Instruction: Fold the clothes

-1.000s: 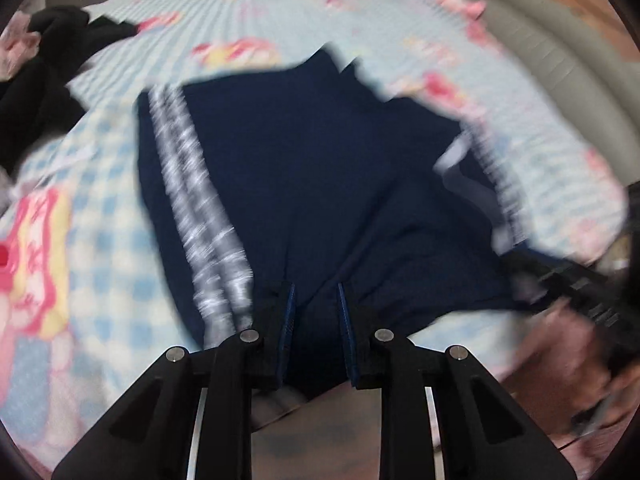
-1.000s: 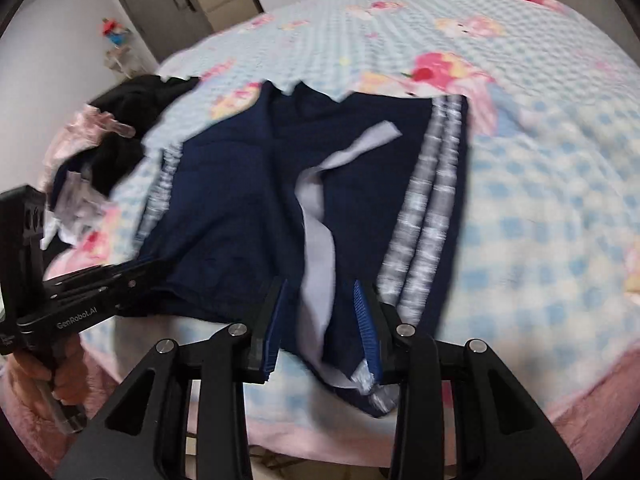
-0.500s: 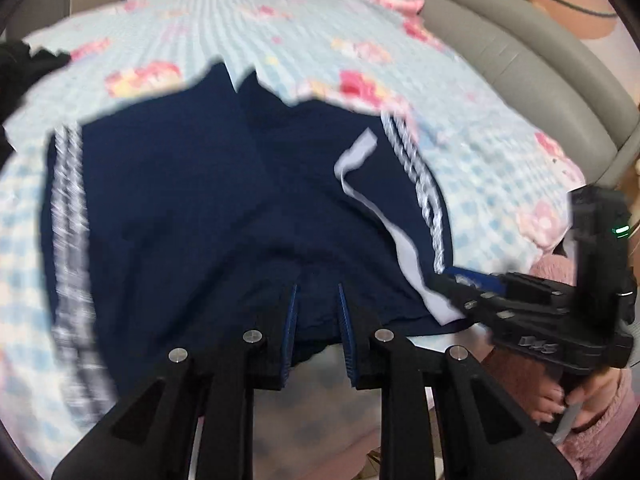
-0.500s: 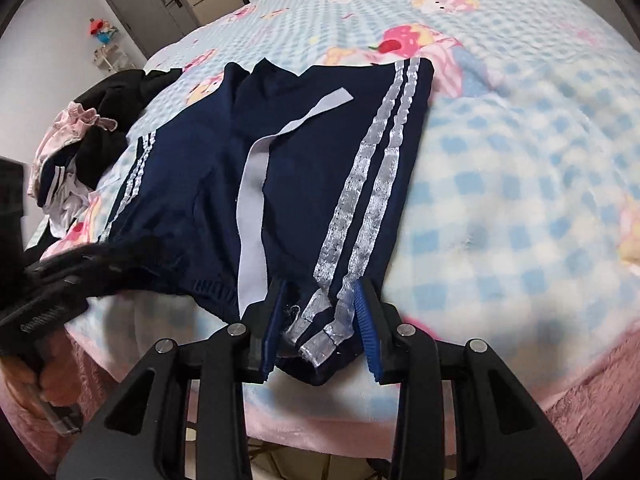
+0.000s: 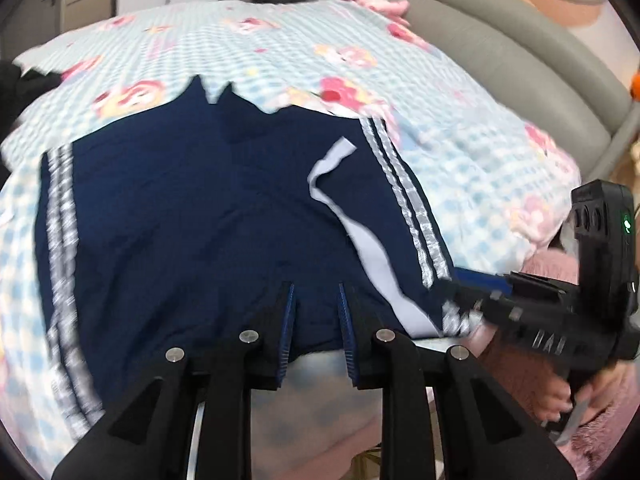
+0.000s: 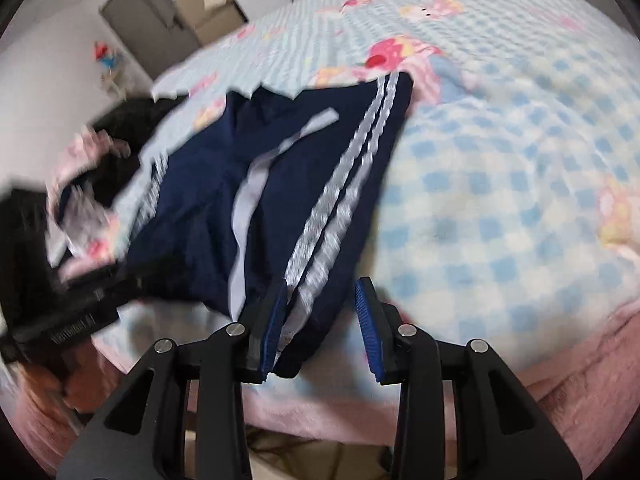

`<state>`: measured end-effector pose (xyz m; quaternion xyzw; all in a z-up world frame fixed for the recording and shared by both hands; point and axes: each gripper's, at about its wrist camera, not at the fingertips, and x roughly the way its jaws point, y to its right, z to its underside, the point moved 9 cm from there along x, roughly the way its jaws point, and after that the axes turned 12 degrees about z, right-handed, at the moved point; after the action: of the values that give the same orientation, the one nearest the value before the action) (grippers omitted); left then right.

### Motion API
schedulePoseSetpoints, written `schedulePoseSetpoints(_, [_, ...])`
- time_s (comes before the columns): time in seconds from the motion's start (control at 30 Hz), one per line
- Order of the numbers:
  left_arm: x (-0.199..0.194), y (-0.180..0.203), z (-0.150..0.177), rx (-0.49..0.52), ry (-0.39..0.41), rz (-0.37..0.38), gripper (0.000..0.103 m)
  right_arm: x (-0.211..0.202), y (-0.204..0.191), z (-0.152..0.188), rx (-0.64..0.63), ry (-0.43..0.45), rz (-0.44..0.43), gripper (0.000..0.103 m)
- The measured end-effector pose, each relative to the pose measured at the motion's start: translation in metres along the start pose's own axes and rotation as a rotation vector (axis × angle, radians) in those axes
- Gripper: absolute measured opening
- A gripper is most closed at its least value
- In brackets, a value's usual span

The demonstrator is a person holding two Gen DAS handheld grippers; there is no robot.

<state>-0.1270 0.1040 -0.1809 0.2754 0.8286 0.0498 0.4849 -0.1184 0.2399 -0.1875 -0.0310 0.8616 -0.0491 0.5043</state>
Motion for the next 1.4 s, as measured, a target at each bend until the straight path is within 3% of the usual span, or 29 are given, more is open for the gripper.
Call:
schedulePoseSetpoints(0.13, [0.003,-0.027,0.021,-0.049,-0.067,-0.084,0.028,0.002,0.015,0.010,0.029,-0.027,0.020,0.036])
schedulePoseSetpoints(0.27, [-0.023,-0.022,0.010,-0.090,0.038,0.038,0.028,-0.014,0.024,-0.001,0.095,0.045,-0.020,0.039])
schedulePoseSetpoints(0.33, [-0.029,-0.015,0.001,-0.096,0.089,0.096,0.029,-0.014,0.015,-0.001,0.110,0.029,-0.106,0.040])
schedulePoseSetpoints(0.4, [-0.017,-0.012,0.000,-0.097,0.061,0.107,0.029,-0.007,0.004,0.003,0.119,-0.016,-0.174,0.040])
schedulePoseSetpoints(0.43, [-0.006,-0.017,0.006,-0.102,0.007,0.069,0.029,-0.002,0.000,0.006,0.116,-0.040,-0.182,0.040])
schedulePoseSetpoints(0.57, [0.002,-0.030,0.025,-0.136,-0.064,0.035,0.029,0.013,0.002,0.011,0.059,-0.072,-0.050,0.034])
schedulePoseSetpoints(0.67, [-0.012,-0.032,0.024,-0.102,-0.054,-0.009,0.029,0.006,0.005,0.006,0.082,-0.042,-0.046,0.034])
schedulePoseSetpoints(0.73, [-0.024,-0.029,0.020,-0.115,0.011,0.047,0.030,-0.002,0.010,0.001,0.120,-0.008,-0.074,0.037])
schedulePoseSetpoints(0.8, [-0.032,-0.022,0.018,-0.137,0.065,0.131,0.030,-0.007,0.008,-0.004,0.169,0.003,-0.157,0.037])
schedulePoseSetpoints(0.87, [-0.033,-0.008,0.013,-0.112,0.089,0.168,0.030,-0.013,0.007,-0.006,0.212,0.007,-0.235,0.037])
schedulePoseSetpoints(0.93, [-0.031,0.009,0.006,-0.076,0.097,0.198,0.030,-0.015,0.010,-0.006,0.217,0.016,-0.187,0.036])
schedulePoseSetpoints(1.03, [-0.017,0.038,-0.006,-0.021,0.075,0.239,0.030,-0.022,0.028,-0.007,0.225,0.054,-0.032,0.035])
schedulePoseSetpoints(1.13, [0.006,0.074,-0.012,0.043,0.029,0.254,0.030,-0.023,0.040,-0.005,0.218,0.039,0.002,0.036])
schedulePoseSetpoints(1.17, [0.013,0.081,-0.013,0.051,0.014,0.266,0.032,-0.020,0.041,-0.001,0.204,0.021,0.004,0.036])
schedulePoseSetpoints(1.2, [0.021,0.089,-0.012,0.056,-0.012,0.291,0.044,-0.016,0.041,0.003,0.193,0.001,-0.002,0.036])
schedulePoseSetpoints(1.27, [0.042,0.092,-0.016,0.064,-0.049,0.304,0.056,-0.013,0.041,0.009,0.193,-0.022,-0.017,0.036])
schedulePoseSetpoints(1.33, [0.042,0.092,-0.003,0.095,-0.077,0.277,0.056,-0.015,0.049,0.008,0.205,-0.003,0.028,0.035])
schedulePoseSetpoints(1.4, [0.051,0.097,0.003,0.137,-0.093,0.240,0.056,-0.020,0.066,0.005,0.210,0.034,0.155,0.036])
